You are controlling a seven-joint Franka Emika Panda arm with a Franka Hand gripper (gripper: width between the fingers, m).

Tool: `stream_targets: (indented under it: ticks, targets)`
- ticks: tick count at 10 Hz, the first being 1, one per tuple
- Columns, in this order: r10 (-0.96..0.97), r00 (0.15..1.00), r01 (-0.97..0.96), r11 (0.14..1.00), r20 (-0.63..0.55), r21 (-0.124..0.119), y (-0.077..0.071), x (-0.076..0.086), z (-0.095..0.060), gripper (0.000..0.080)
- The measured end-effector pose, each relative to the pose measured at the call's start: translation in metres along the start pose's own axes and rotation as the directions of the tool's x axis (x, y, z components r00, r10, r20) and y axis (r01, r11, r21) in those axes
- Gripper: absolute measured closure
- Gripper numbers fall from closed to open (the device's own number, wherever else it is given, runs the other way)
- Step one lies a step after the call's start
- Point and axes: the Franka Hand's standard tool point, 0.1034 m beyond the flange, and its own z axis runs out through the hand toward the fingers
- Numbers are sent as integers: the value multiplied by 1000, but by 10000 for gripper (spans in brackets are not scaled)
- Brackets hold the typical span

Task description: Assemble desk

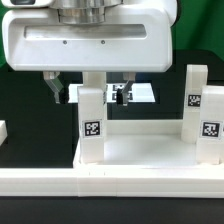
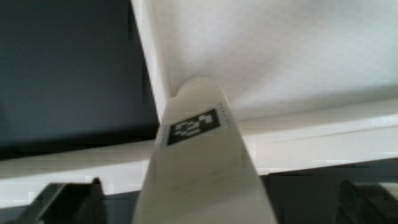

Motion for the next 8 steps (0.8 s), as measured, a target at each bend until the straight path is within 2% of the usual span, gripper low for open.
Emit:
stream_targets:
  ticks: [3, 5, 7, 8]
  targets:
    - [-160, 987, 160, 987, 3, -8, 2, -1, 1, 150]
    - [-175, 985, 175, 985, 4, -8, 2, -1, 1, 151]
    - [-175, 985, 175, 985, 4, -8, 3, -1, 1, 430]
    - [-174, 985, 174, 985, 4, -8, 3, -1, 1, 512]
